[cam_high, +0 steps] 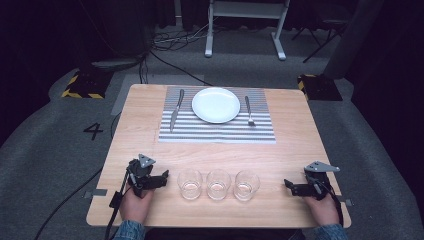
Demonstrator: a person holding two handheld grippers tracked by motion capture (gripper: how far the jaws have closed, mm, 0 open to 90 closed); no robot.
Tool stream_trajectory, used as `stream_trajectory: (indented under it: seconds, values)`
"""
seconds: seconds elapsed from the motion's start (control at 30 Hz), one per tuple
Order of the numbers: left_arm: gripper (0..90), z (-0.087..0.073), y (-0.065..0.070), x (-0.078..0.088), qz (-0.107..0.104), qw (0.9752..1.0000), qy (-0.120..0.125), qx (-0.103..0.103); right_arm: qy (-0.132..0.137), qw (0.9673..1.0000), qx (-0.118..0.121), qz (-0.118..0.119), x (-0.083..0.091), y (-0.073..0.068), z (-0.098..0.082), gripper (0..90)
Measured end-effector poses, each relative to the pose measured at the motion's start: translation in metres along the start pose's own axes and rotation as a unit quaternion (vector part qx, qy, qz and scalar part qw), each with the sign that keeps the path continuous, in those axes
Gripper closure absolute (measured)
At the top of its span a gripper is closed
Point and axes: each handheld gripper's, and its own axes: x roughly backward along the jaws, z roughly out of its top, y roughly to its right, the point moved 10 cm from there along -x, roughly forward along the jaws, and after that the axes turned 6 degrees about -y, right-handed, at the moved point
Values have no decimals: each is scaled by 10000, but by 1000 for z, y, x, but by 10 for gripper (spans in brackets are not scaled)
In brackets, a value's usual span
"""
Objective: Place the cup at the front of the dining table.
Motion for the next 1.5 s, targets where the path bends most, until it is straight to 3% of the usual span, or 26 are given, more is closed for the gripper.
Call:
stream_trajectory:
  seconds: [0.4, 0.83, 1.07, 1.5]
  values:
    - [156, 0, 0, 0, 1, 10000, 3, 0, 74, 9993, 107, 341, 27, -21, 14, 40]
    - [156, 0, 0, 0, -10, 10000, 11, 2, 194, 9982, 332, 469, 50, -39, 25, 45]
    - [156, 0, 0, 0, -9, 10000, 9, -2, 363, 9963, 397, 676, 61, -52, 33, 46]
    - [156, 0, 0, 0, -10, 10000, 12, 2, 394, 9906, 836, 1005, 65, -87, 50, 46]
